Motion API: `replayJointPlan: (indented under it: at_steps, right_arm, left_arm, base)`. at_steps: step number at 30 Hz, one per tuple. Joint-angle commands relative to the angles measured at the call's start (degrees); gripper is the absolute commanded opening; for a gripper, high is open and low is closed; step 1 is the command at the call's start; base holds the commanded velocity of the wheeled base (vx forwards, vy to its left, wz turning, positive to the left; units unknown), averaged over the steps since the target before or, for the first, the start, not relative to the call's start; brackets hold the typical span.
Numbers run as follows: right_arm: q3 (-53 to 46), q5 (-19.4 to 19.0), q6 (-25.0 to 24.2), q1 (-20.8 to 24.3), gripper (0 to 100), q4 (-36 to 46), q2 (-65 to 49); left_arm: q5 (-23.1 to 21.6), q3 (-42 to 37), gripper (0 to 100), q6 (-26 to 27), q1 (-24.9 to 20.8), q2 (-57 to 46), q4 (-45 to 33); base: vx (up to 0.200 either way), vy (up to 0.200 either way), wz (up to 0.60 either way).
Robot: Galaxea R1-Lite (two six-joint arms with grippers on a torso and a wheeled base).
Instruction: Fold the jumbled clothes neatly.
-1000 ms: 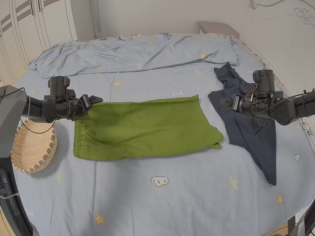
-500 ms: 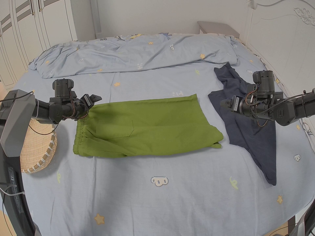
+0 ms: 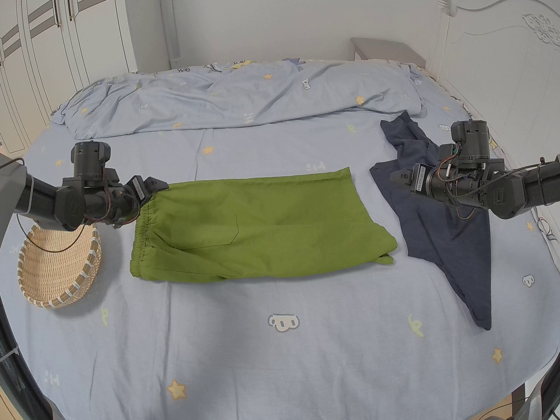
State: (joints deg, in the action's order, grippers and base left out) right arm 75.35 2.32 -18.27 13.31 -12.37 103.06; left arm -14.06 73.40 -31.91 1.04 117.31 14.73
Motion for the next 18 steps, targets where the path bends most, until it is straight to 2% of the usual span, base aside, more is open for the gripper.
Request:
replayJointPlan:
  at_steps: [1,3,4,6,9,18]
  right_arm:
    - [1.6,-3.1,-0.3,-0.7,100,0.6,0.5]
    - [1.6,-3.1,-0.3,-0.7,100,0.6,0.5]
    - [1.6,-3.2,-0.3,-0.7,100,0.7,0.7]
    - [1.6,-3.2,-0.3,-0.7,100,0.7,0.7]
    - [1.2,-3.1,-0.3,-0.7,100,0.7,0.6]
    - [0.9,-3.1,-0.3,-0.6,100,0.6,0.7]
  left_arm:
    - [-0.3,-12.8,100,4.1,2.7,-8.3,0.2]
    - [-0.3,-12.8,100,4.1,2.7,-8.3,0.2]
    - [-2.4,-16.4,100,8.0,4.6,-7.8,0.3]
    - [-4.5,-16.8,100,9.9,5.4,-6.9,0.4]
    - [-6.4,-16.2,100,10.5,5.4,-5.3,0.5]
    - [-6.4,-12.0,100,10.3,3.7,2.0,2.1]
  base:
    - [0.0,0.0,0.0]
    - [0.0,0.0,0.0]
    - [0.0,0.0,0.0]
    - [0.0,0.0,0.0]
    - [0.0,0.0,0.0]
    - [0.0,0.0,0.0]
